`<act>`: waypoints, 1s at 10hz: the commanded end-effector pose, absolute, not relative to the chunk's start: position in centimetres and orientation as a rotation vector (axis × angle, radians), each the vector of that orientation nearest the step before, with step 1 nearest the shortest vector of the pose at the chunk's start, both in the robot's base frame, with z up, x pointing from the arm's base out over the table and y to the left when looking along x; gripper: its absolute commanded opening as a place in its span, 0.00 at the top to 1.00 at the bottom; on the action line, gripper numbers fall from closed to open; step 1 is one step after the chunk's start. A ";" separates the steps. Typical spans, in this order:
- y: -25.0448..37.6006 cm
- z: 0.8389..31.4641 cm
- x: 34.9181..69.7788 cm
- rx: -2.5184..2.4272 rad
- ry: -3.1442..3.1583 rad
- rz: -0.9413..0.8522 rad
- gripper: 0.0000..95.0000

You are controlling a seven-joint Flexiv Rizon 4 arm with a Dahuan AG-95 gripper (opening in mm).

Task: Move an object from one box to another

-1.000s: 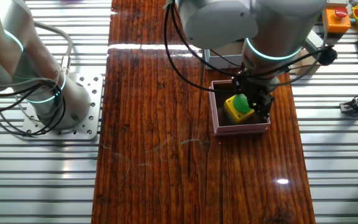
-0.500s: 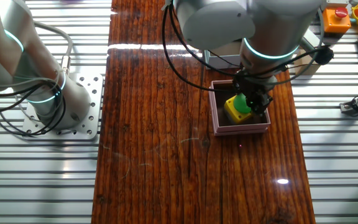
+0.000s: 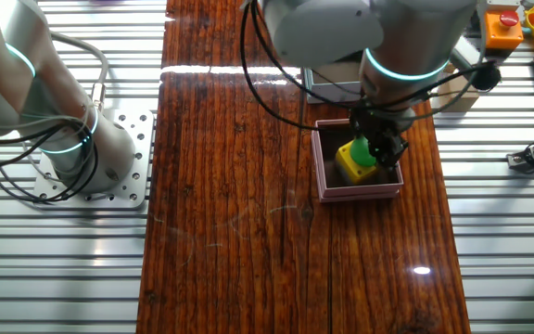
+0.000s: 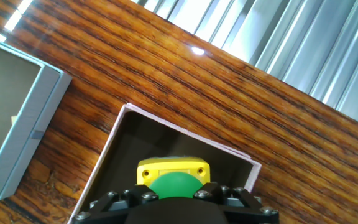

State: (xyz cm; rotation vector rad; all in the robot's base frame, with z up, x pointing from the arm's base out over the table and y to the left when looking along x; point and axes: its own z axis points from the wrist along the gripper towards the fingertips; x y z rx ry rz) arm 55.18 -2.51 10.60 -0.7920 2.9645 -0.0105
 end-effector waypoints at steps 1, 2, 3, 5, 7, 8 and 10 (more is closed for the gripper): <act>-2.3 12.2 55.0 -0.790 2.987 -0.004 1.00; -2.2 13.1 54.9 -0.782 2.997 0.001 1.00; -2.0 13.8 54.8 -0.770 3.005 0.002 1.00; -1.1 15.3 54.5 -0.737 3.024 0.004 1.00; -0.1 16.4 54.2 -0.711 3.034 -0.001 1.00; 0.6 17.0 54.0 -0.692 3.041 0.000 1.00; 2.0 17.9 53.5 -0.652 3.050 -0.001 1.00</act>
